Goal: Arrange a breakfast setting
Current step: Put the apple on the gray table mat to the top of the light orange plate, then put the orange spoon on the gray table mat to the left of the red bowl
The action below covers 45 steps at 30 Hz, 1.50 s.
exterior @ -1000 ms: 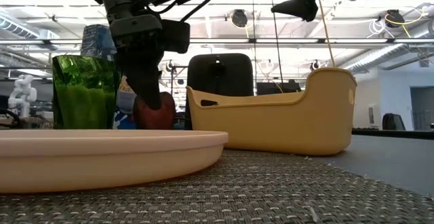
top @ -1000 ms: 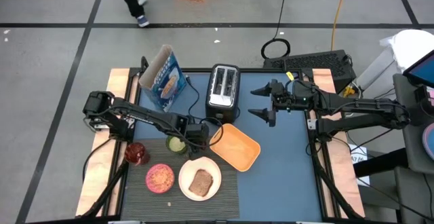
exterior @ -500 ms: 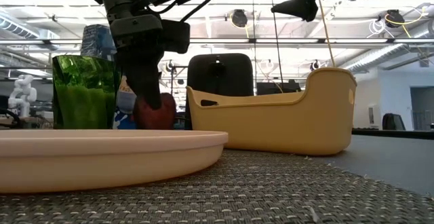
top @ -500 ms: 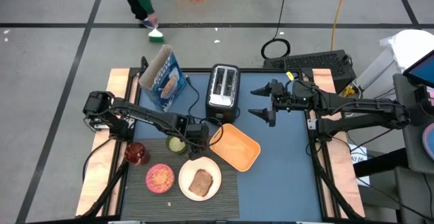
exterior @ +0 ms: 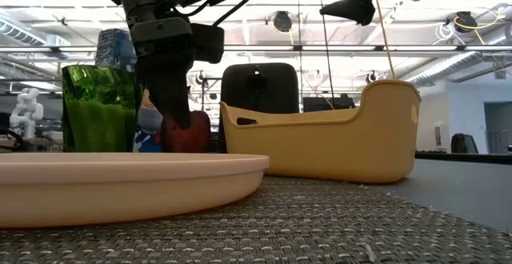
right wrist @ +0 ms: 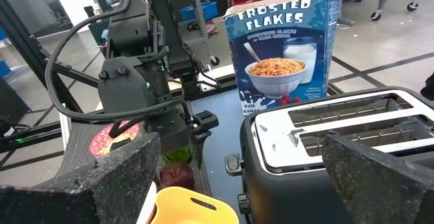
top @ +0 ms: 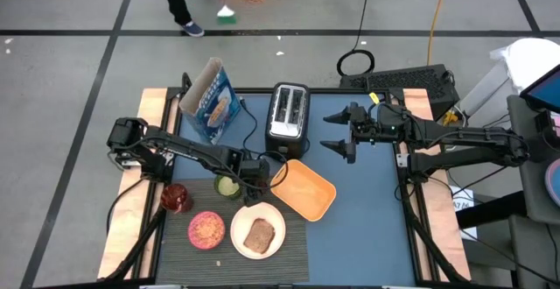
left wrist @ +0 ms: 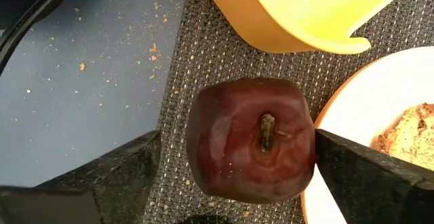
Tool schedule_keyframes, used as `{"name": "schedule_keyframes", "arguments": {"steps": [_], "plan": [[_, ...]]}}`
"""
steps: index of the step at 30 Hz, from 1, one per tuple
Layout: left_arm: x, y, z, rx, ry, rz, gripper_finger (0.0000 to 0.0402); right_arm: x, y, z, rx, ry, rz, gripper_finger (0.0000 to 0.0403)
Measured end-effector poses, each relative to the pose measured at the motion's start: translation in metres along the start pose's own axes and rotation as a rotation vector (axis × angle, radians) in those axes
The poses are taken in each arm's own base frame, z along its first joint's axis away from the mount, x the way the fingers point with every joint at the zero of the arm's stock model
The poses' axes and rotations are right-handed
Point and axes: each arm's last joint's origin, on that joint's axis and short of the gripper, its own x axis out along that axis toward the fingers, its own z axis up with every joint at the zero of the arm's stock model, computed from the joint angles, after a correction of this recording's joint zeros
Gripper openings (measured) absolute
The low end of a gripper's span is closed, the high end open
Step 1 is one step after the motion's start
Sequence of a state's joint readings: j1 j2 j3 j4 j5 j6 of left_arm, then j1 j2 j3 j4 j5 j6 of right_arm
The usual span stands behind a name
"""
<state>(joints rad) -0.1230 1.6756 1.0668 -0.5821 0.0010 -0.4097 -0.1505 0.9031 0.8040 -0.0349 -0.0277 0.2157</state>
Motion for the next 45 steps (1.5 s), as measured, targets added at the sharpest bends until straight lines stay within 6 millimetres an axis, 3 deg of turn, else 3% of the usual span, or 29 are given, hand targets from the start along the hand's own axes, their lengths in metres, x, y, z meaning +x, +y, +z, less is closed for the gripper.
{"name": "schedule_keyframes", "arguments": {"steps": [15,26,34,45], "plan": [[-0.001,0.0,0.0,-0.045,-0.001,-0.002,0.0388,0.0,0.0,0.0,0.0,0.0,0.0,0.0396],[-0.026,0.0,-0.001,-0.045,-0.051,-0.025,0.0388,0.0,0.0,0.0,0.0,0.0,0.0,0.0396],[-0.063,0.002,-0.005,-0.045,-0.131,-0.063,0.0388,0.0,0.0,0.0,0.0,0.0,0.0,0.0396],[-0.141,0.008,-0.034,-0.215,-0.204,-0.256,0.0388,0.0,0.0,0.0,0.0,0.0,0.0,0.0396]]}}
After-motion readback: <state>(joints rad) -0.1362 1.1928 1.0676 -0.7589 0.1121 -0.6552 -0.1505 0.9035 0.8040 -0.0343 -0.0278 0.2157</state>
